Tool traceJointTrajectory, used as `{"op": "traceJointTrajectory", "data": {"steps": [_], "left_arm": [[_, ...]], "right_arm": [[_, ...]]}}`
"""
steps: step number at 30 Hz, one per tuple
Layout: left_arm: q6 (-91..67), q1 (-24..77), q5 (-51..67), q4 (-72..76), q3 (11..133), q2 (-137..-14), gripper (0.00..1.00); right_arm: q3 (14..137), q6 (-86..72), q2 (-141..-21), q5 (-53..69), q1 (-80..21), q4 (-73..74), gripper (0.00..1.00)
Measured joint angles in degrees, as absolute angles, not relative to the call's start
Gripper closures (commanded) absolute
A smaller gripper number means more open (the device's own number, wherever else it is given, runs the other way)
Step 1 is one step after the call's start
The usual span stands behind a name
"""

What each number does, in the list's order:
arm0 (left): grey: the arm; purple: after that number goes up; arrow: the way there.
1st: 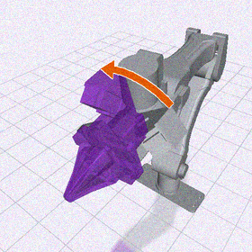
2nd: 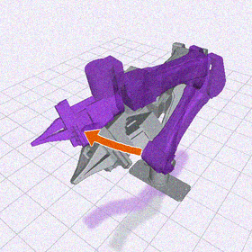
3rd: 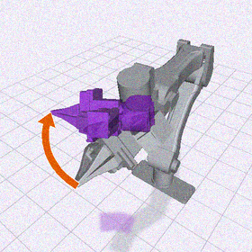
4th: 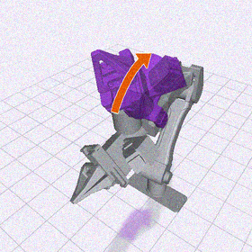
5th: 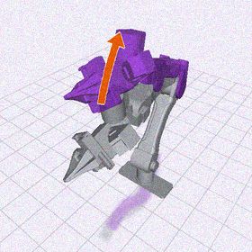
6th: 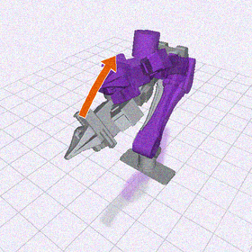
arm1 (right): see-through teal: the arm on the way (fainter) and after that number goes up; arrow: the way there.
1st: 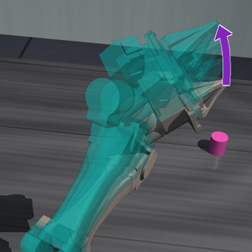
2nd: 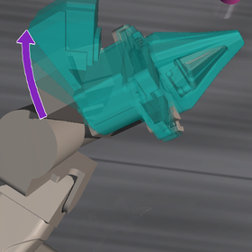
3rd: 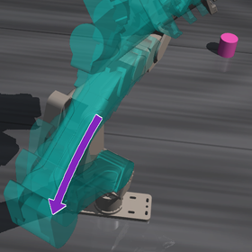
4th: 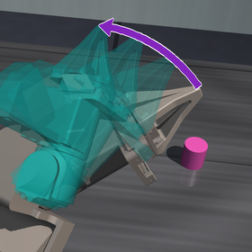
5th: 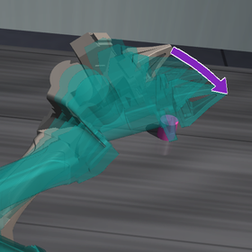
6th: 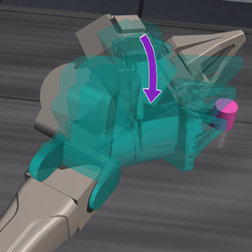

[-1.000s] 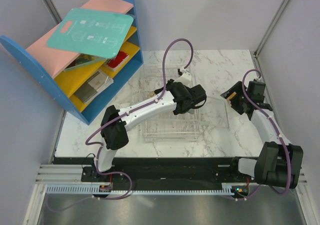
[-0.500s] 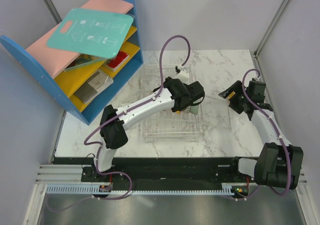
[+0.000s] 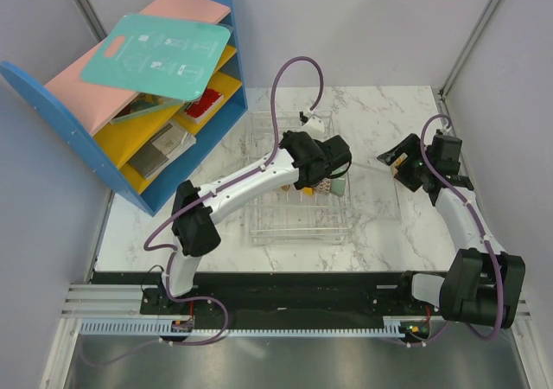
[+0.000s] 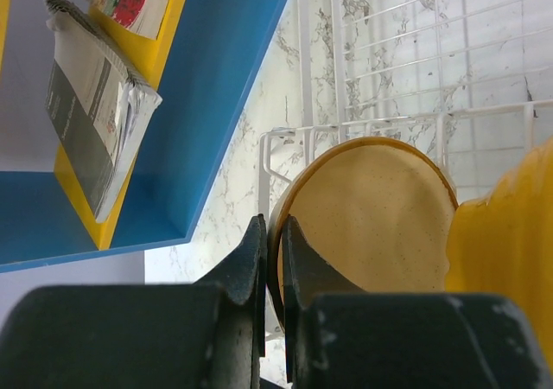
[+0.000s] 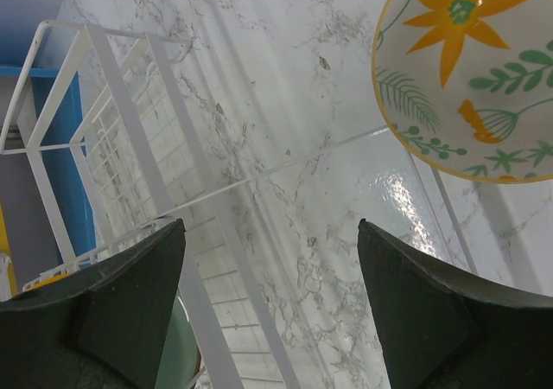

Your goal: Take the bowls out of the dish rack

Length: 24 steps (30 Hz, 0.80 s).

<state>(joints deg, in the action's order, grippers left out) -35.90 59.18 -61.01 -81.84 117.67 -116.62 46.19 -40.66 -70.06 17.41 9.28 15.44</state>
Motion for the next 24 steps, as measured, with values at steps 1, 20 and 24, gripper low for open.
{"op": "traceJointTrajectory", "data": {"steps": [1,20,24], "left_arm": [[-35.9,59.1,-60.9,-82.0,117.8,-116.6,0.98],[-35.8,58.8,-57.9,-80.6,119.3,-116.6,0.98],[-35.1,58.6,-57.6,-80.6,119.3,-116.6,0.98]], "right_arm": [[46.2,-40.7,-70.1,17.6,9.3,15.4,0.13],[46.2,-39.7,-70.0,18.2,9.3,15.4,0.12],[46.2,-39.2,-70.0,18.1,9.3,15.4,0.12]]}}
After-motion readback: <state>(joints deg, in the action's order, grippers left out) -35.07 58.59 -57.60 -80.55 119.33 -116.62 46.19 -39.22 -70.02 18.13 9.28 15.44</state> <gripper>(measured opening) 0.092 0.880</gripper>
